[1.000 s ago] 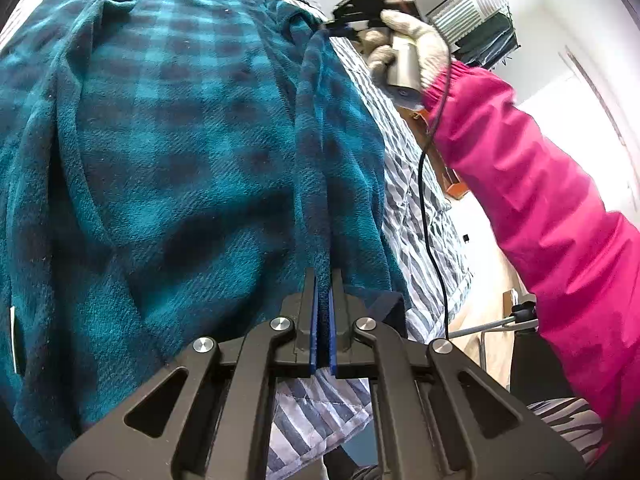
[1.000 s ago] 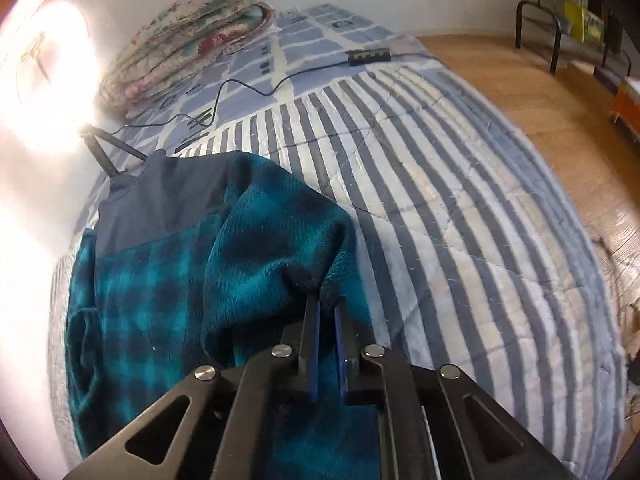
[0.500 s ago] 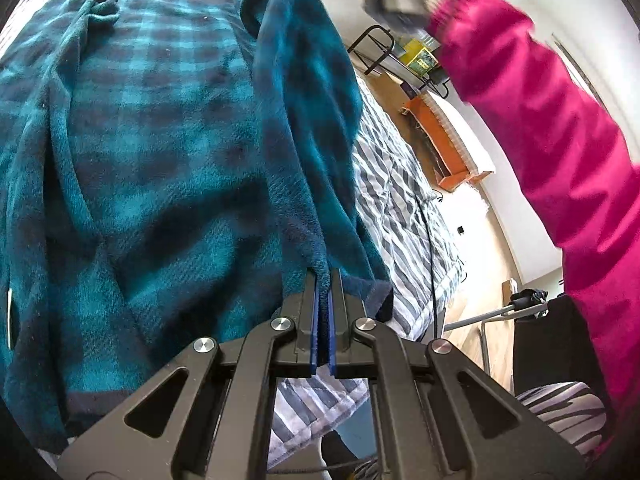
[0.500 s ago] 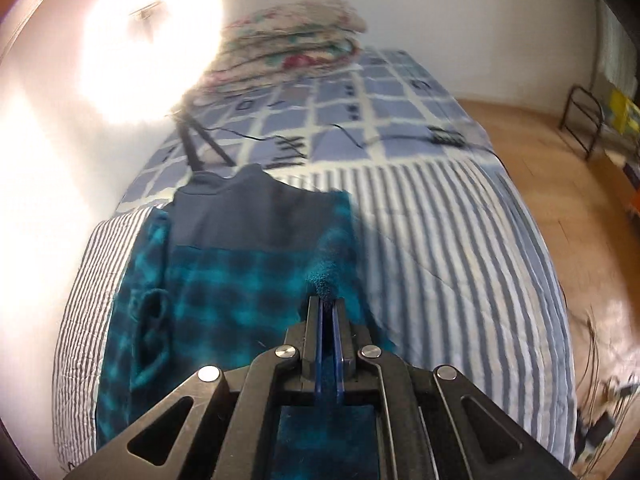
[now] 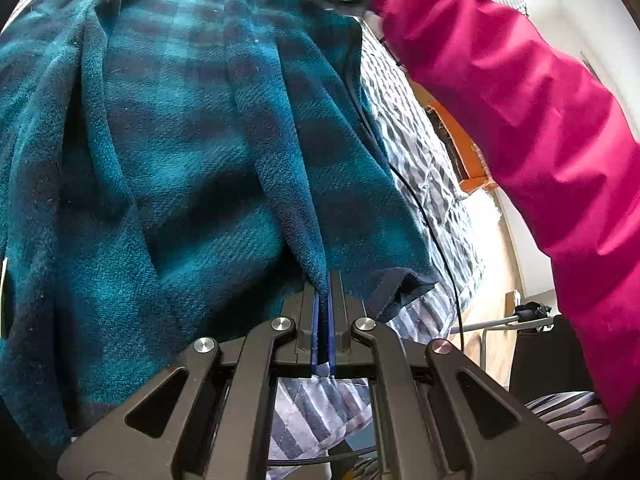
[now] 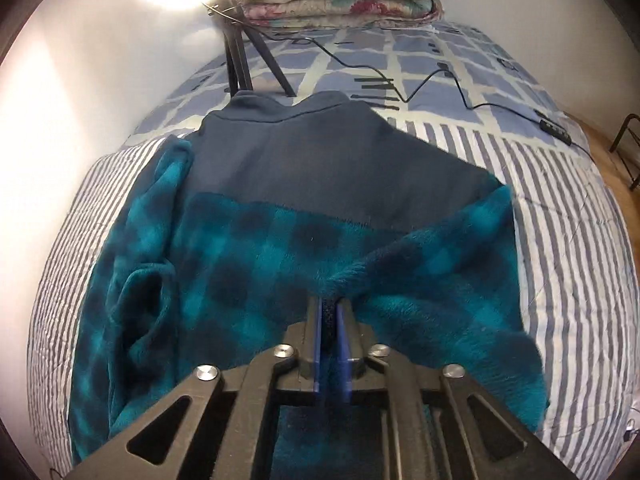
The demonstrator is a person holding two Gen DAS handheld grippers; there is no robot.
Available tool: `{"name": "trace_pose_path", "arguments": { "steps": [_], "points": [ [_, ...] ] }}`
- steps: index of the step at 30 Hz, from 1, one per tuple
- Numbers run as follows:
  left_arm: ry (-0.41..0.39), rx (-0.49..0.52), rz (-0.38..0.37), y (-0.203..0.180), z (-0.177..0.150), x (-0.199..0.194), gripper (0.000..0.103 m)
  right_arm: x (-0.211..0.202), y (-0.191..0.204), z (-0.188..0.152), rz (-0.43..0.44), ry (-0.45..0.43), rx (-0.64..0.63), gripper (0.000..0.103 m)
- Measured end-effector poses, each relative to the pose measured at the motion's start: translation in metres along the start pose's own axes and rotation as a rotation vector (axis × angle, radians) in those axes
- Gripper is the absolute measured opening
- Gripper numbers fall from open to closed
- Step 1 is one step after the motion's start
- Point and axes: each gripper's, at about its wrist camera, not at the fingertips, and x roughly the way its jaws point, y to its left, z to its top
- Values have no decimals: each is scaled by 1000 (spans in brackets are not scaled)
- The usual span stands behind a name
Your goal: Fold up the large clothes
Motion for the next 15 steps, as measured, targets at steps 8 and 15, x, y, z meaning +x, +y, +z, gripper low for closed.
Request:
{"name": "trace_pose_path", "arguments": {
  "steps": [8,15],
  "points": [
    [-8,7,7,0,-9,-9,0,-104,-86,-35,71,-92,181,35],
    [-11,37,43,-8,-11,-11,0,-82,-139,-83,151,1,352,42]
  ]
}}
